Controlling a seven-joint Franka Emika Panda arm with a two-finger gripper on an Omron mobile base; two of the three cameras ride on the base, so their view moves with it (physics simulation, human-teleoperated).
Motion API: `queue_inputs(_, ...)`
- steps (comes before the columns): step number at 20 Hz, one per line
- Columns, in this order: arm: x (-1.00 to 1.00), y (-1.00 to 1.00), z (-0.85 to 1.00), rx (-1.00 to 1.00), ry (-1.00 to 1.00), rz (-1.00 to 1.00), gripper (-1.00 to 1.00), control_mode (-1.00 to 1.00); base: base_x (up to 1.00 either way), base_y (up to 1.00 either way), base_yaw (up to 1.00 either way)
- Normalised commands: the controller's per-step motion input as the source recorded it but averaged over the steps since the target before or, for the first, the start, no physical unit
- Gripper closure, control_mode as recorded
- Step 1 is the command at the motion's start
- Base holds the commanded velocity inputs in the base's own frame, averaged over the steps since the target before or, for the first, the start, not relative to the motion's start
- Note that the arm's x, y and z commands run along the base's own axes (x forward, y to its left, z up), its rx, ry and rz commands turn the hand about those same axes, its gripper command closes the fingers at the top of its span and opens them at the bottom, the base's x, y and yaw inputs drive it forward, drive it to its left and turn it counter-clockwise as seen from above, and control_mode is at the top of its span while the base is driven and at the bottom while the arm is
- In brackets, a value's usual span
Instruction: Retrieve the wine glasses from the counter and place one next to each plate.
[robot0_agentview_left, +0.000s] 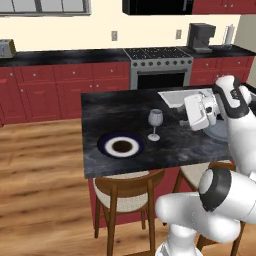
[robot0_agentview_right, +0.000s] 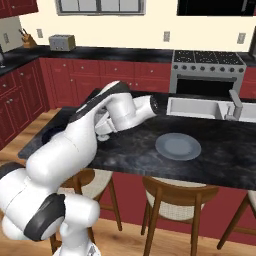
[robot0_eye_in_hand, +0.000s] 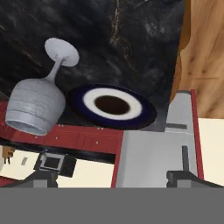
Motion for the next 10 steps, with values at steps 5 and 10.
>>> queue_inputs(5, -0.59, 0.21, 0.42, 0.0, -0.06, 0.0, -1.0, -1.0, 0.0, 0.0, 0.0)
queue_inputs(10, -0.52, 0.07, 0.3, 0.0, -0.06, 0.03, -1.0, -1.0, 0.0, 0.0, 0.0)
